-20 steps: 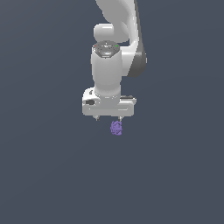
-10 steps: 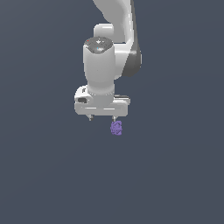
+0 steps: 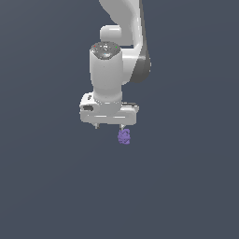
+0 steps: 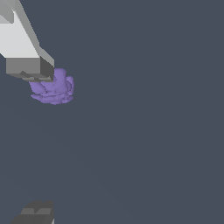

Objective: Pick up the object and move it to a goal position.

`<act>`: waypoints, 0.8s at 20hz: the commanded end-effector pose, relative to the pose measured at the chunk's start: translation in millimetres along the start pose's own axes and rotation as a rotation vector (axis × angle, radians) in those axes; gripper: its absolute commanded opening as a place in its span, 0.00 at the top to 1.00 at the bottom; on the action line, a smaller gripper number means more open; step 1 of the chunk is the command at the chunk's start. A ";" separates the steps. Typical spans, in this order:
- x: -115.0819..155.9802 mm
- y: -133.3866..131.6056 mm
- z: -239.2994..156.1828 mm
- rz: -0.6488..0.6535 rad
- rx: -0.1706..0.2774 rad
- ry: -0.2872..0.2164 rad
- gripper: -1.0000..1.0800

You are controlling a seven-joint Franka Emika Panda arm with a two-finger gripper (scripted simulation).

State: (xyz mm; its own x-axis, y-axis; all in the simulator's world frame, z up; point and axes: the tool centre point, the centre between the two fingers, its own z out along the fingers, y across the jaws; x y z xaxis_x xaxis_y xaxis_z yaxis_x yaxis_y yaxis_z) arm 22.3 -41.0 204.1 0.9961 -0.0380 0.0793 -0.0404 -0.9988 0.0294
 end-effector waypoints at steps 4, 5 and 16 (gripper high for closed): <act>-14.1 -17.9 28.8 -0.016 0.009 -0.021 0.04; -18.2 -22.6 36.4 -0.021 0.011 -0.026 0.04; -63.4 -63.7 102.0 -0.058 0.031 -0.076 0.04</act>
State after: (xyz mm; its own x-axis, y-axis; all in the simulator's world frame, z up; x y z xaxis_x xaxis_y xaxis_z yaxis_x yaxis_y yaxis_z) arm -27.1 18.9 100.6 0.9999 0.0164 0.0052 0.0164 -0.9999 0.0024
